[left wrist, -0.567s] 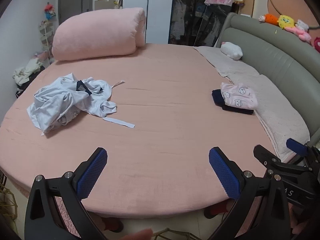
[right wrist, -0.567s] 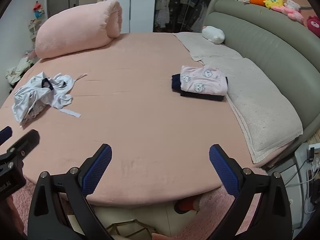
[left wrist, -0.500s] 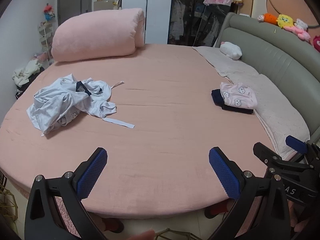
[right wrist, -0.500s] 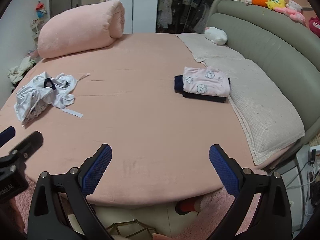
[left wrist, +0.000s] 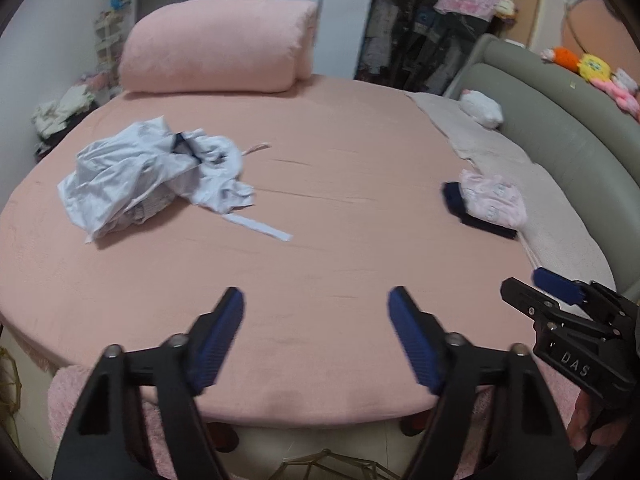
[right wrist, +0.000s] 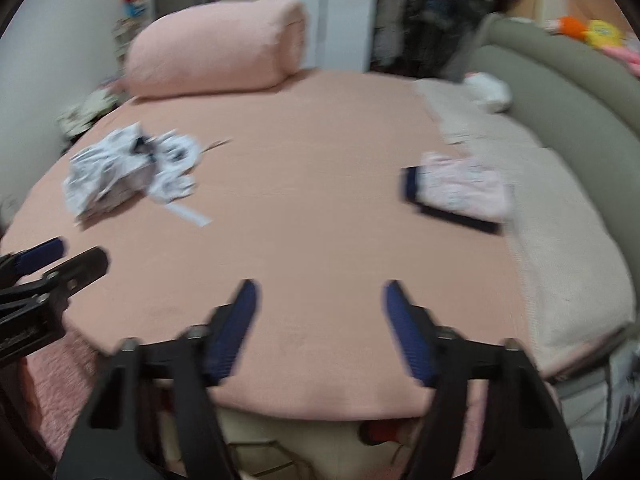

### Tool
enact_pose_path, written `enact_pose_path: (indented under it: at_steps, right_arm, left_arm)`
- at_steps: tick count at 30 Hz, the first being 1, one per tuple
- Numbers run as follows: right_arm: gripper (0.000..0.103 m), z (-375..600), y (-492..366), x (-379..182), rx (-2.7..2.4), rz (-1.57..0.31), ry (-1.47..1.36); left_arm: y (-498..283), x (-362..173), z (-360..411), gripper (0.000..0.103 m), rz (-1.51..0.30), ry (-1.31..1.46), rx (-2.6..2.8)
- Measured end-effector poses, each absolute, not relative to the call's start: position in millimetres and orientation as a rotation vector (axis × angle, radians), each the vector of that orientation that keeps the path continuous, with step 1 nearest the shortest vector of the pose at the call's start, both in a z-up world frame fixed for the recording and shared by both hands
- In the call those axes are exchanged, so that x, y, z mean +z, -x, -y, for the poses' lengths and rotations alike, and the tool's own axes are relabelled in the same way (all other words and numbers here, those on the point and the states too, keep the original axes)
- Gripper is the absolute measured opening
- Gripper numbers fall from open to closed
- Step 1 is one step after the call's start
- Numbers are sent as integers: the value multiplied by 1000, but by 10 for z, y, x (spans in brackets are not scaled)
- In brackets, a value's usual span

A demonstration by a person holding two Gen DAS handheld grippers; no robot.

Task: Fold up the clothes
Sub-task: 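Move both grippers toward the crumpled light-blue shirt on the bed, then grasp the light-blue shirt with the left gripper while the right gripper grasps it too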

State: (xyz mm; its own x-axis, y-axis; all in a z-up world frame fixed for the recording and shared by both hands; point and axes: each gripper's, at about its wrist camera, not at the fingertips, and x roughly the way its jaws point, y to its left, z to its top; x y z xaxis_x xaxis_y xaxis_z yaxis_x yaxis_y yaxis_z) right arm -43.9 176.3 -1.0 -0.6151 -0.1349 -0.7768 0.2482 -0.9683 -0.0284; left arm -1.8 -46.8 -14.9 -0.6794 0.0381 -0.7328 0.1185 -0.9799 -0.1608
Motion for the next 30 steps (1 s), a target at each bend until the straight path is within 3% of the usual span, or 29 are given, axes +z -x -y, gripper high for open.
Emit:
enact_pose_path:
  at_steps: [7,11,15,17,22,30]
  right_arm:
    - [53,-964,782,-136,-2536,-243,-1174]
    - [63,-531,989,-186,-2474,-270,-1178]
    - [67,-93,1199,-278,-2418,-296,-1194]
    - [75,129,1308,-347,-2393,-309,-1208]
    - [80,679,1613,-562,-2346,-346,-1212]
    - [80,1273,2111,-900,-2304,-280,-1268]
  left_arm:
    - [174,-375,1308,83,-431,-1213,-2668]
    - [320,-561,1743,86,-472,-1234,-2584]
    - [494,-730,2079,88,-516,-1248,-2539]
    - [594,-809,2235,89,-533,-1260,-2521]
    - [919,-1101,2652,91,-560,-1289,-2448]
    - [1313,-1295,3332,91,-600,-1161,-2388]
